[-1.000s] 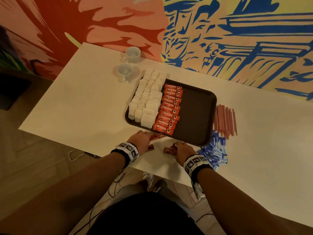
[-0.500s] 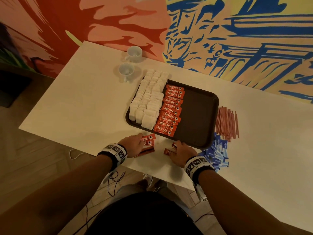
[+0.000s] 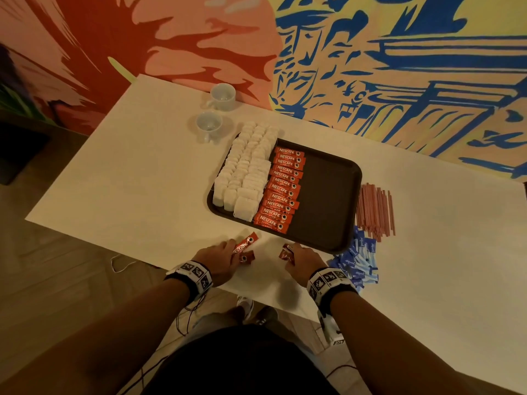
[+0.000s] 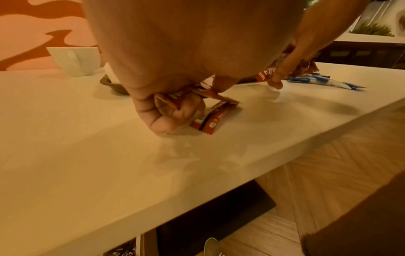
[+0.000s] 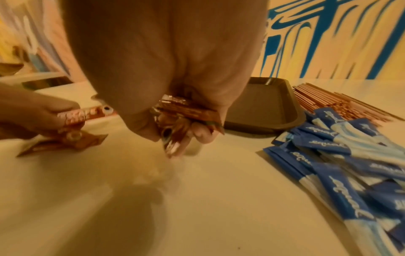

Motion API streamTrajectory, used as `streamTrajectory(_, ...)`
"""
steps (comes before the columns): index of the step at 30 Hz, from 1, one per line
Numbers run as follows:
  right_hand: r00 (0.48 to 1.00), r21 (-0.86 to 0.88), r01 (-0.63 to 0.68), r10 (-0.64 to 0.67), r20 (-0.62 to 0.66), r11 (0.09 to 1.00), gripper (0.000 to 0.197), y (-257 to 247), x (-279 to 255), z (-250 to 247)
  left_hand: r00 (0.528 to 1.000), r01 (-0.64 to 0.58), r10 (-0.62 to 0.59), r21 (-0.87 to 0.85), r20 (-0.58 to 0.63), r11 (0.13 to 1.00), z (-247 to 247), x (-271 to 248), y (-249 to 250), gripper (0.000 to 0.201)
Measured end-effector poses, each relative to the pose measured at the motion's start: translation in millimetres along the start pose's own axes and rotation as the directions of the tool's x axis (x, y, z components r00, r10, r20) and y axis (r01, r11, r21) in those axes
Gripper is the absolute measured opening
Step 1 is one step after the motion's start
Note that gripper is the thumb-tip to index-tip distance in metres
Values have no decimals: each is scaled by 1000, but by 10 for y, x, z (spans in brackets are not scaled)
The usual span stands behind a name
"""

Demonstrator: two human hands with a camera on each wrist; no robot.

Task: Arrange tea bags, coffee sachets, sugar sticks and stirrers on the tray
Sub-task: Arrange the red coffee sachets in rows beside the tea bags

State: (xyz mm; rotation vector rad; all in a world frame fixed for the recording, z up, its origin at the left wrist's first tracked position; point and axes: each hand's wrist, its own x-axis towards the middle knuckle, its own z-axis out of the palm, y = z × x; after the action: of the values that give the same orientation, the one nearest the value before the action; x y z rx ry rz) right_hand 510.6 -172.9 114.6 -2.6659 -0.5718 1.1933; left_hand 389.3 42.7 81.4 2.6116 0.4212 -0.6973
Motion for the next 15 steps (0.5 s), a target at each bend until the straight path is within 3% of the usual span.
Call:
streamTrajectory(4,997,55,-25,29,-66,998,41,11,-67,-48,998,-45,49,114,-26,992,41,-47,-10,53)
streamTrajectory(10,995,107,12,-2,-100,994,33,1,-122,-121,995,-100,104,284,2,954,101,-77,80,45)
streamTrajectory(15,991,89,25,-13,-135,996,21,43,-161,-220,1000,-7,5,183,11,983,59,-59,176,37)
